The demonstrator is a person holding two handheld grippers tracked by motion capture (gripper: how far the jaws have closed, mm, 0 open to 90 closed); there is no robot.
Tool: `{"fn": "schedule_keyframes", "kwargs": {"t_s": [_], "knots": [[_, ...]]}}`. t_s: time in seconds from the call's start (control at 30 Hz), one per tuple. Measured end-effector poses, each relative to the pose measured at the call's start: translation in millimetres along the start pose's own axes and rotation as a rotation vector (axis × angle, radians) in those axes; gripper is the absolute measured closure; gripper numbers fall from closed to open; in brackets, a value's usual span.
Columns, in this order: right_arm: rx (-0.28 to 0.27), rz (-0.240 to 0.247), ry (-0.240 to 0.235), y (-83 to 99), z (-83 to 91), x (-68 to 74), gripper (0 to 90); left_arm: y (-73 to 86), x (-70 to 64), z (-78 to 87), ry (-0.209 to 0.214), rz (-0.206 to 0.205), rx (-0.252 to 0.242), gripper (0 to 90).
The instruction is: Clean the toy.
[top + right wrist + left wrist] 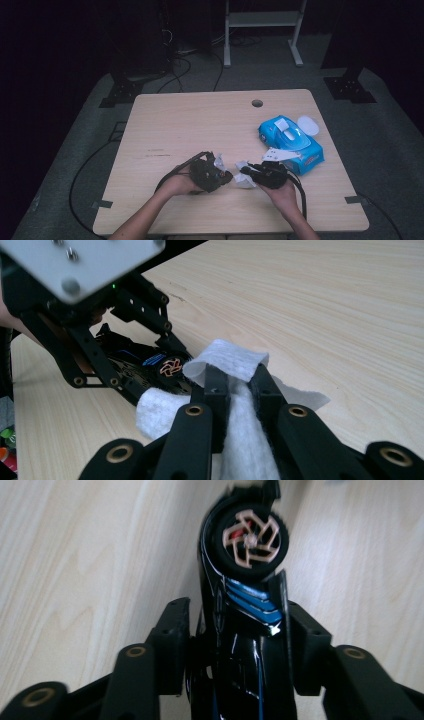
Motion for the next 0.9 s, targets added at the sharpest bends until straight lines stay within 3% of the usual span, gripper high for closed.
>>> {"fn": "schedule_keyframes", "kwargs": {"t_s": [0.13, 0.27, 0.37, 0.43, 0.57, 0.67, 0.73, 0.83, 0.9], "knots": [[0.002, -0.024, -0.016, 1.7, -1.1, -2.8, 80.8, 0.5, -0.8, 1.6, 0.008, -0.018, -0.023, 56.8], [-0.007, -0.044, -0.03, 2.5, 0.2, -5.6, 80.8, 4.1, 0.5, 6.3, -0.003, 0.008, -0.1, 57.1], [-0.026, -0.06, -0.05, 0.6, 2.7, -6.0, 80.9, 3.4, 0.8, 14.6, -0.016, 0.004, -0.153, 57.1], [-0.06, -0.067, -0.089, -5.4, 7.0, -2.1, 80.9, 0.3, -0.6, 20.1, -0.028, -0.006, -0.175, 57.1], [-0.095, -0.036, -0.155, -19.3, 9.6, 14.1, 80.9, -9.9, -5.7, 26.4, -0.045, -0.039, -0.216, 57.1], [-0.087, 0.01, -0.156, -24.4, 7.3, 24.9, 80.9, -14.2, -9.0, 30.4, -0.07, -0.06, -0.24, 57.2], [-0.098, 0.007, -0.155, -24.8, 10.8, 22.9, 81.0, -14.1, -10.4, 33.7, -0.078, -0.058, -0.268, 57.2], [-0.117, -0.025, -0.175, -23.0, 15.7, 16.8, 81.0, -15.7, -12.1, 34.9, -0.083, -0.067, -0.272, 57.2], [-0.111, -0.016, -0.166, -23.0, 17.4, 16.7, 81.0, -16.1, -13.2, 33.9, -0.084, -0.066, -0.278, 57.2]]}}
Point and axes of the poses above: each handheld gripper's, and its own axes: z roughly backward along the jaws, y roughly out of its underside, x roughly to its left, the point moved 1 cm from there along -z, roughly forward along the jaws, and after that the axes turned 5 degrees about -y, right-handed, at the moved point
